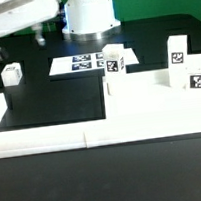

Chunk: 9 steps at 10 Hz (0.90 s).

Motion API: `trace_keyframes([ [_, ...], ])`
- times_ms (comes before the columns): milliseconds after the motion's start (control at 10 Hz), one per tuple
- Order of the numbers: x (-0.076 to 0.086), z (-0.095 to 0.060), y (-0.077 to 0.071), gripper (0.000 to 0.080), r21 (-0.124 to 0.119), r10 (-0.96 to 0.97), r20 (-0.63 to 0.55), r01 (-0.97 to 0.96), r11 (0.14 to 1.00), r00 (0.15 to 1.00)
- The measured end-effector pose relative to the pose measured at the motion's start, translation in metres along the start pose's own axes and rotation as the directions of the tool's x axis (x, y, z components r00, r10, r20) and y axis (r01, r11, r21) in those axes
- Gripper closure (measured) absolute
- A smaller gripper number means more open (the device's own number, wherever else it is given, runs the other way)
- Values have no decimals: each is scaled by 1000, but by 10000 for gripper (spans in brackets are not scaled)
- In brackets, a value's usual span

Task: Assemble square table

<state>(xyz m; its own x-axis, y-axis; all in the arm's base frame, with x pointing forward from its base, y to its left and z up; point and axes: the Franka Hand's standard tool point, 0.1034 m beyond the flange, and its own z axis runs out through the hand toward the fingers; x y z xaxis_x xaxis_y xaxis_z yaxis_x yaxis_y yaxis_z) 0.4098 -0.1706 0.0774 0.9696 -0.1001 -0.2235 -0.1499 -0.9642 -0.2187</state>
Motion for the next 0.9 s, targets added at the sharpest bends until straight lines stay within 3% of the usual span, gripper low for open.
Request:
trace_keyframes([
  [100, 3, 0, -6, 151, -3, 18, 91, -18, 1000, 996],
  [500, 4, 10, -15, 151, 48, -24, 291, 10, 999, 957],
  [600, -3, 23, 0, 151, 60, -90, 356, 73, 996, 930],
  [700, -16, 30, 25, 151, 81, -123, 432, 97, 992, 894],
  [800, -24, 30, 49, 151, 81, -145, 467, 121, 989, 872],
  [900, -28, 31, 59, 151, 69, -143, 486, 126, 990, 862],
])
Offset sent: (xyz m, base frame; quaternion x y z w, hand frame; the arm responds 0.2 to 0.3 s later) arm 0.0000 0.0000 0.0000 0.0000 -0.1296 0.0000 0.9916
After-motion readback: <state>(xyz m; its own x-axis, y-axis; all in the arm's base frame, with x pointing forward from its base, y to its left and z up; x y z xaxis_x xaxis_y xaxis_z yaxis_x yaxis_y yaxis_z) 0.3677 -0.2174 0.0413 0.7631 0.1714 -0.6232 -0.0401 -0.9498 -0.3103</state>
